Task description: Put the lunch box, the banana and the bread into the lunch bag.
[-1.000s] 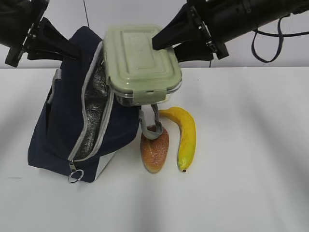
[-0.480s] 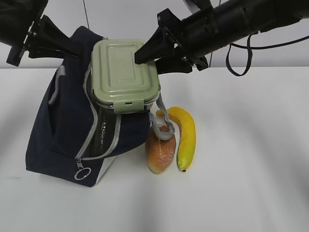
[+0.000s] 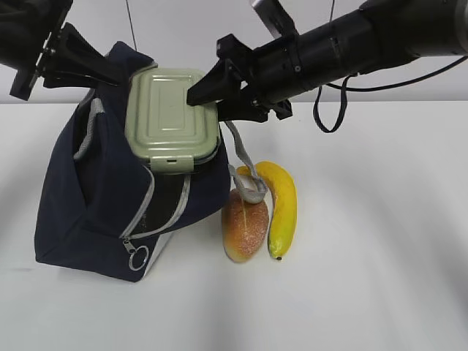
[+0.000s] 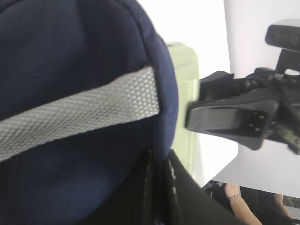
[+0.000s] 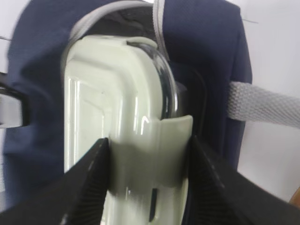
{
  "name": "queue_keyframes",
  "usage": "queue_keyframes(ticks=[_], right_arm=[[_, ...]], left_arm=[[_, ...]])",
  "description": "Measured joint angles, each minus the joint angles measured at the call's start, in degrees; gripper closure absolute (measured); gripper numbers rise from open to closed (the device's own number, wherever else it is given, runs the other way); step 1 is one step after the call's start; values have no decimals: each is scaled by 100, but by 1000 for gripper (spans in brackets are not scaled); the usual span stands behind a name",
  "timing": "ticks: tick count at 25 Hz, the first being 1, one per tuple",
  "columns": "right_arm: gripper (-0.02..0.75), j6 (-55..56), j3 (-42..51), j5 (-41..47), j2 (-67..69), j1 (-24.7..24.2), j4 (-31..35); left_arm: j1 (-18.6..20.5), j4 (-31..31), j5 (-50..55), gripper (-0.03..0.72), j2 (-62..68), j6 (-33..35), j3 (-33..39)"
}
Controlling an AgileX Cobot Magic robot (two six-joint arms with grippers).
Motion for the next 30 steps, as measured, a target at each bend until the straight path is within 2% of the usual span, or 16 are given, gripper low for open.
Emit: queue_keyframes(ticks=[3, 14, 24, 30], right_arm=[[349, 0, 0, -428, 13, 289, -280], [349, 0, 0, -1678, 26, 1162, -511], [350, 0, 0, -2040, 352, 1647, -501], [332, -20, 0, -2210, 459, 1691, -426]], left_arm=[[0, -9, 0, 700, 0, 0, 0], [0, -43, 0, 700, 0, 0, 0], [0, -43, -77, 700, 0, -9, 0], [0, -43, -133, 700, 0, -9, 0]])
